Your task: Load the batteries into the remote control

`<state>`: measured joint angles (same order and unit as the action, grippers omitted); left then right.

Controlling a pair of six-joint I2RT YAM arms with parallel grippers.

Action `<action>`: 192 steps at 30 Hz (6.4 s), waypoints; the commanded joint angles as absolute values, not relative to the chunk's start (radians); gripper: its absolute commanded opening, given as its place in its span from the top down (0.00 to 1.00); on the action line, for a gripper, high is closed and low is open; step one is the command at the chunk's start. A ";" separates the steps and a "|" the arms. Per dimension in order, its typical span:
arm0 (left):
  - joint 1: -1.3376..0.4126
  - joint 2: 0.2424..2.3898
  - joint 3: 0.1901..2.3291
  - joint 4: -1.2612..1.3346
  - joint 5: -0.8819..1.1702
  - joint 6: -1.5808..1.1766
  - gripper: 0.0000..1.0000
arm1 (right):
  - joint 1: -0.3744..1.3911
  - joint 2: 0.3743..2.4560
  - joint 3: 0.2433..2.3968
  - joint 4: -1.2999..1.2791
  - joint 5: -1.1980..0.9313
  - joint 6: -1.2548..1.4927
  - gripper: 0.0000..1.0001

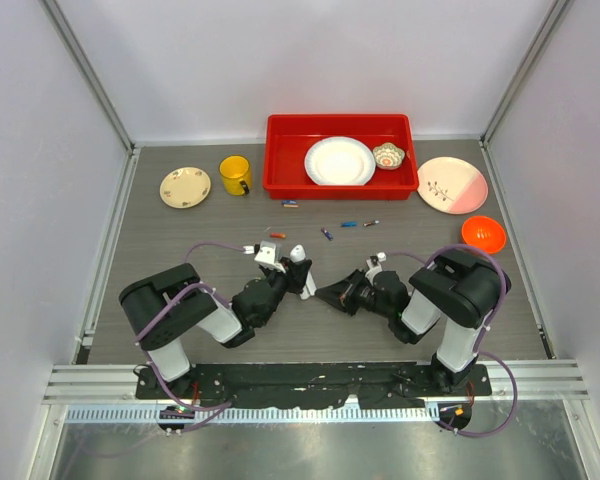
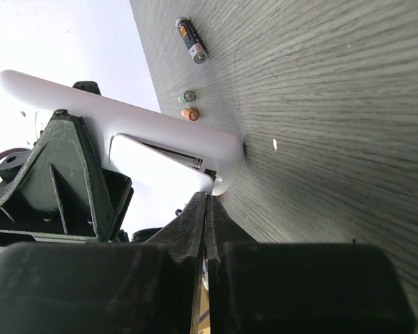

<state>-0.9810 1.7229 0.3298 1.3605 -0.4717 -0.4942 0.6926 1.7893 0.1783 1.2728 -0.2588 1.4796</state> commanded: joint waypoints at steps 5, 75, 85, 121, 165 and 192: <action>-0.989 1.704 0.310 1.546 -0.495 -0.477 1.00 | 0.690 1.796 0.153 1.529 -0.239 1.450 0.92; -0.497 1.453 0.354 1.546 0.707 -1.555 1.00 | 0.669 0.821 0.354 0.406 -0.429 0.867 0.30; -0.505 1.462 0.350 1.546 0.684 -1.516 1.00 | 0.669 0.983 0.278 0.770 -0.500 1.081 0.25; -0.580 1.502 0.430 1.474 0.758 -1.496 0.75 | 0.741 1.167 0.370 0.850 -0.643 1.057 0.92; -0.546 1.125 0.405 0.741 0.491 -1.131 1.00 | 0.638 0.879 0.845 -0.336 -0.314 0.466 0.36; -0.325 0.790 0.276 0.609 0.641 -1.261 1.00 | 0.540 1.538 0.923 -0.088 0.422 0.311 0.32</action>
